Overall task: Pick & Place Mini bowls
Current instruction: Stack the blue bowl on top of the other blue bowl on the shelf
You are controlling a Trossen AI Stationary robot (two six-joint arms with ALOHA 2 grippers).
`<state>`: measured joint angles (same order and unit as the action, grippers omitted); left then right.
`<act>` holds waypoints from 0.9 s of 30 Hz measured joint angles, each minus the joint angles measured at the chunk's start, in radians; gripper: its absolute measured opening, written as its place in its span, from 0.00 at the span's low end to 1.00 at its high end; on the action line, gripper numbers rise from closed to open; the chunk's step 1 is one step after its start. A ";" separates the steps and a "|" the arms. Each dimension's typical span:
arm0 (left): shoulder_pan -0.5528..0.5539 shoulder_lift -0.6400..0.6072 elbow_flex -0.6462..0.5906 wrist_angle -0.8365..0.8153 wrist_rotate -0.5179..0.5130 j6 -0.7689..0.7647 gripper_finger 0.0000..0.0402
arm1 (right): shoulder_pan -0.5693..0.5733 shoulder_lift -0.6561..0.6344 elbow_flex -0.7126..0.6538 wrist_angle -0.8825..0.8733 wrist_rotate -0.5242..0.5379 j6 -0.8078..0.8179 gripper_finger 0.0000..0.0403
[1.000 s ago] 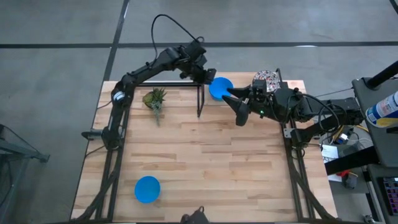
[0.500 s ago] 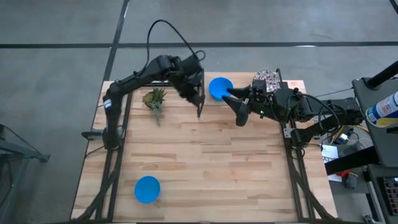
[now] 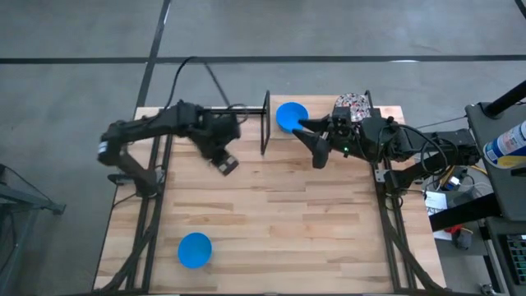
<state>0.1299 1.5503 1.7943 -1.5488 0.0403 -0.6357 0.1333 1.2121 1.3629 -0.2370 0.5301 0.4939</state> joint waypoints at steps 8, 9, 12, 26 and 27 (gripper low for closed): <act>-0.160 -0.236 -0.373 0.032 0.026 -0.223 0.15 | 0.000 0.000 -0.040 0.000 -0.009 0.040 0.52; -0.181 -0.256 -0.414 0.036 0.028 -0.243 0.15 | 0.000 0.000 -0.045 0.001 -0.010 0.052 0.52; -0.261 -0.324 -0.530 0.097 0.028 -0.290 0.15 | 0.000 0.001 -0.056 -0.001 -0.015 0.081 0.52; -0.698 -0.431 -0.853 0.590 0.142 -0.582 0.28 | 0.000 0.002 -0.059 0.001 -0.036 0.107 0.52; -0.720 -0.426 -0.862 0.612 0.135 -0.611 0.30 | 0.000 0.002 -0.059 0.001 -0.035 0.106 0.52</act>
<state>-0.5898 1.1245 0.9323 -0.9366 0.1748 -1.2464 0.1333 1.2144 1.3038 -0.2362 0.4949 0.6003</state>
